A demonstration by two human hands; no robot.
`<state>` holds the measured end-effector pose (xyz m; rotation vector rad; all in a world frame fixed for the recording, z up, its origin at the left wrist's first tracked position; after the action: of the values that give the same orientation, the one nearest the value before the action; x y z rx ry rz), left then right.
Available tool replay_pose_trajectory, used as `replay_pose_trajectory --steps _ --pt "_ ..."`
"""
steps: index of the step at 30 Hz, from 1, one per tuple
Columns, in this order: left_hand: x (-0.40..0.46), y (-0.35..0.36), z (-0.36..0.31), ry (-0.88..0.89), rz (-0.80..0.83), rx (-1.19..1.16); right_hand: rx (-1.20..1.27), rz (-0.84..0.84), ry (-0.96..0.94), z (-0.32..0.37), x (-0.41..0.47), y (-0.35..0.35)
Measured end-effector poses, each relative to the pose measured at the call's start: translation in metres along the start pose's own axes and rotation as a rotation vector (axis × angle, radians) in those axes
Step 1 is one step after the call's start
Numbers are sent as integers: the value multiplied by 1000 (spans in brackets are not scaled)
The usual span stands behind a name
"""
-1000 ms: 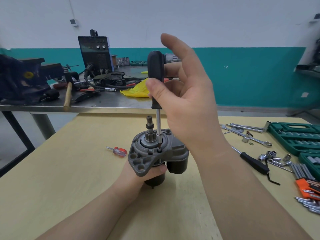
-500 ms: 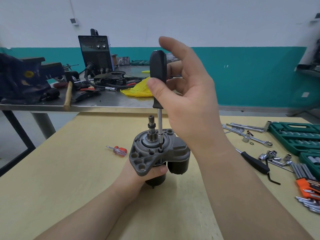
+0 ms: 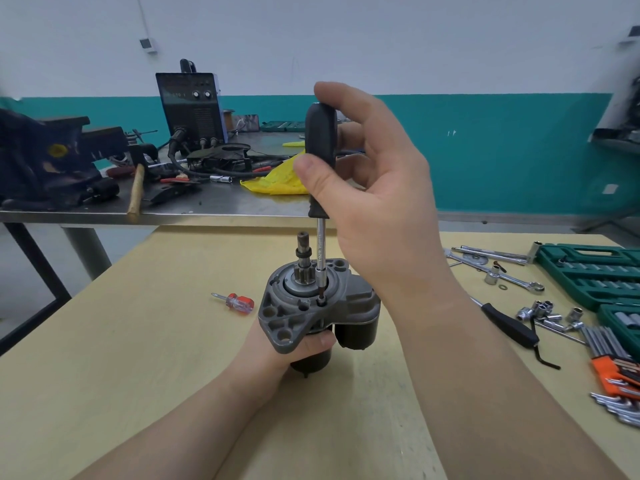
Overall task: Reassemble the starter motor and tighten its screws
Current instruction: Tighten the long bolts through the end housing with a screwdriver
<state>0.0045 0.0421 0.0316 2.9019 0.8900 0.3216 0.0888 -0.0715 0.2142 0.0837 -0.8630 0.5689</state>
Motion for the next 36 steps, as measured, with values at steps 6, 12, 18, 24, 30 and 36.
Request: replay_pose_trajectory --steps 6,12,18,24,30,36 --pt "4 7 -11 34 -7 -62 83 23 32 -2 -1 -2" --pt "4 2 -3 7 -39 -22 -6 2 0 0 1 -1" --pt "0 -3 5 -12 -11 46 79 6 39 -5 -1 -2" --pt "10 -4 4 72 4 -20 12 -10 16 -3 1 -2" --pt "12 -2 7 52 -7 -71 133 4 28 -1 0 -4" --pt "11 -3 8 47 -15 -50 14 -21 -8 1 1 -4"
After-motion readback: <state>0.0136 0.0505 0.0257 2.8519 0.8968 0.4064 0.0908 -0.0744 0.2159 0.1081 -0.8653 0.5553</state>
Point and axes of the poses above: each hand's wrist, its own x-axis towards the middle knuckle, its own y-axis out of the palm, z = x × y, the point moved 4 cm from there along x, towards the middle knuckle, and after that the axes turned 11 degrees about -x, right-handed, at the moved point
